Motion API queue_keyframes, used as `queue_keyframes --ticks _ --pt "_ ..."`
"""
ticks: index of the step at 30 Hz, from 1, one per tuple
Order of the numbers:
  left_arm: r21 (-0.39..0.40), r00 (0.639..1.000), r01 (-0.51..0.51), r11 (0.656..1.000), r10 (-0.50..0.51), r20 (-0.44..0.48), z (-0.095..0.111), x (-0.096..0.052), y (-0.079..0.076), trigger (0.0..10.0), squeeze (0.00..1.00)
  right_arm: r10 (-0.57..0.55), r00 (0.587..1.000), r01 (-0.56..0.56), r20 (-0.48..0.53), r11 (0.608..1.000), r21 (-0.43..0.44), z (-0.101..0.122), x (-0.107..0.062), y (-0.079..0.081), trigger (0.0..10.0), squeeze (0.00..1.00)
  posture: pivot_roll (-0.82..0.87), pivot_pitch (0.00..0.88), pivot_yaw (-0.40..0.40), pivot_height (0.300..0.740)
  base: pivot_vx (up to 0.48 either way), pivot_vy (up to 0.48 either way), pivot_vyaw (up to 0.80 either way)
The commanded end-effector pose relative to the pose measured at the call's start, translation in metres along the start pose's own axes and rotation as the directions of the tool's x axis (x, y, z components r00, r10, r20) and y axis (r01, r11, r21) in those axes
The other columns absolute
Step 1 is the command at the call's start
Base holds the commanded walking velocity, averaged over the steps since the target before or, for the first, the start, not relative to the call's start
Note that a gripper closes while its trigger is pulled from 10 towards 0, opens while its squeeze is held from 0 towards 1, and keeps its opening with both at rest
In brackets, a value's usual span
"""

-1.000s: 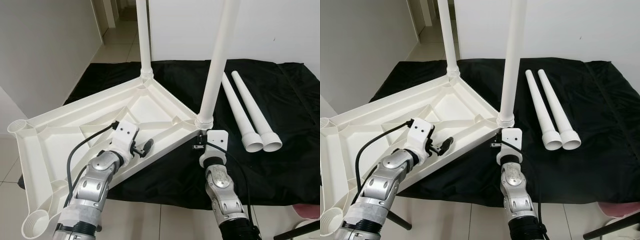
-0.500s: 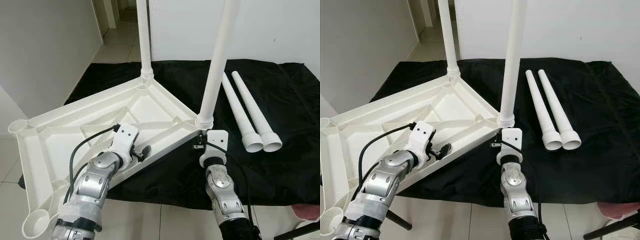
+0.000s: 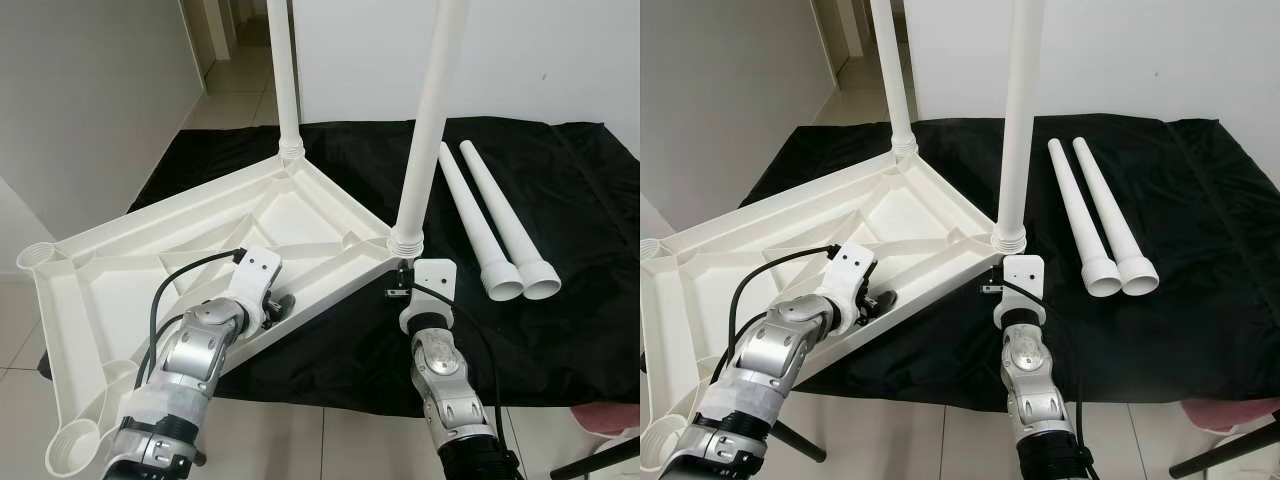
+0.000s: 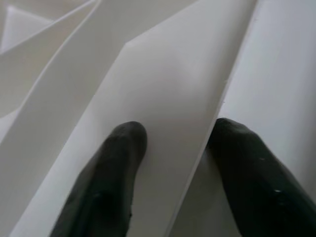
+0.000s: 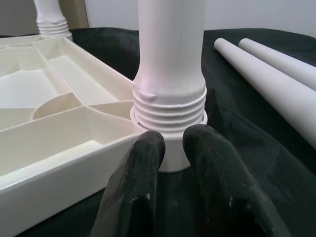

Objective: Building children table

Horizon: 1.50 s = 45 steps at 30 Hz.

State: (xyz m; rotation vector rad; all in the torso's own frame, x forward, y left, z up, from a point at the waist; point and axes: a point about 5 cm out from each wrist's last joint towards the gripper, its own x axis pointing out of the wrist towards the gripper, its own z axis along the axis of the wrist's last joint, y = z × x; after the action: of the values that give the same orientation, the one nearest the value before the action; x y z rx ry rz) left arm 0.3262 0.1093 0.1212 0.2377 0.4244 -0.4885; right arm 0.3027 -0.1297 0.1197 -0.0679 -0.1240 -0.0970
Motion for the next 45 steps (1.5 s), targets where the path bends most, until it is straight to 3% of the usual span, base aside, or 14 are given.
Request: queue_keyframes --ticks 1,10,13,14,15,17,20,28,29,33,34,36,37,45 --pt "0.0 0.988 -0.132 0.991 0.131 -0.078 -0.013 0.001 0.012 0.0 0.0 -0.001 1.0 0.002 -0.017 1.0 0.004 -0.003 0.0 0.002 10.0 0.0 -0.05 0.04 0.096 0.74 0.0 0.0 0.0" --pt "0.014 0.988 -0.14 0.99 0.141 -0.058 0.0 0.004 0.012 0.0 0.0 -0.008 1.0 0.009 -0.017 1.0 0.004 -0.003 0.0 0.001 10.0 0.0 -0.05 0.041 0.1 0.74 0.0 0.0 0.0" --pt "0.015 0.991 -0.135 0.991 0.136 -0.021 0.007 0.008 0.004 0.0 0.0 -0.008 1.0 0.008 -0.019 1.0 0.006 -0.003 0.0 0.002 10.0 0.0 -0.05 0.041 0.097 0.74 0.0 0.0 0.0" --pt "0.012 0.992 -0.123 0.992 0.123 0.013 0.012 0.01 -0.001 3.1 0.0 -0.006 1.0 0.006 -0.018 1.0 0.006 -0.003 0.0 0.003 10.0 0.0 -0.05 0.042 0.097 0.74 0.0 0.0 0.0" --pt "0.023 0.994 -0.096 0.995 0.095 0.062 0.019 0.011 -0.009 10.0 0.0 -0.005 1.0 0.005 -0.018 1.0 0.006 -0.003 0.0 0.003 10.0 0.0 -0.05 0.042 0.097 0.74 0.0 0.0 0.0" --pt "0.057 0.991 -0.054 0.997 0.046 0.129 0.028 0.011 -0.023 10.0 0.0 -0.006 1.0 0.006 -0.017 1.0 0.005 -0.003 0.0 0.003 10.0 0.0 -0.05 0.04 0.1 0.74 0.0 0.0 0.0" --pt "0.092 0.986 -0.046 0.995 0.03 0.162 0.031 0.011 -0.03 10.0 0.0 -0.008 1.0 0.008 -0.017 1.0 0.004 -0.003 0.0 0.003 10.0 0.0 -0.05 0.039 0.101 0.74 0.0 0.0 0.0" --pt "0.053 0.965 0.02 0.998 -0.033 0.259 0.039 0.006 -0.036 10.0 0.0 -0.014 1.0 0.014 -0.018 1.0 0.004 -0.003 -0.001 0.003 10.0 0.0 -0.05 0.039 0.107 0.74 0.0 0.0 0.0" --pt "0.033 0.958 0.051 0.998 -0.058 0.281 0.04 0.003 -0.037 10.0 1.0 -0.015 1.0 0.015 -0.018 1.0 0.005 -0.003 -0.001 0.003 10.0 0.0 -0.05 0.039 0.108 0.74 0.0 0.0 0.0" --pt "0.079 0.936 0.087 0.993 -0.109 0.335 0.043 -0.005 -0.04 10.0 1.0 -0.017 1.0 0.017 -0.018 1.0 0.006 -0.004 -0.002 0.004 10.0 0.0 -0.05 0.038 0.112 0.74 0.0 0.0 0.0" --pt "0.103 0.925 0.089 0.991 -0.12 0.361 0.044 -0.009 -0.04 10.0 0.32 -0.017 1.0 0.017 -0.019 1.0 0.007 -0.004 -0.003 0.004 10.0 0.0 -0.05 0.037 0.113 0.74 0.0 0.0 0.0" --pt "0.103 0.925 0.089 0.991 -0.12 0.361 0.044 -0.009 -0.04 10.0 0.32 -0.017 1.0 0.017 -0.019 1.0 0.007 -0.004 -0.003 0.004 10.0 0.0 -0.05 0.037 0.113 0.74 0.0 0.0 0.0" --pt "0.136 0.9 0.105 0.985 -0.152 0.409 0.044 -0.017 -0.042 10.0 0.0 -0.018 1.0 0.018 -0.02 1.0 0.007 -0.005 -0.004 0.004 10.0 0.0 -0.05 0.036 0.112 0.74 0.0 0.0 0.0" --pt "0.17 0.87 0.148 0.974 -0.21 0.446 0.032 -0.037 -0.032 10.0 0.0 -0.008 1.0 0.008 -0.023 1.0 0.004 -0.006 -0.004 0.005 10.0 0.0 -0.04 0.033 0.103 0.74 0.0 0.0 0.0"
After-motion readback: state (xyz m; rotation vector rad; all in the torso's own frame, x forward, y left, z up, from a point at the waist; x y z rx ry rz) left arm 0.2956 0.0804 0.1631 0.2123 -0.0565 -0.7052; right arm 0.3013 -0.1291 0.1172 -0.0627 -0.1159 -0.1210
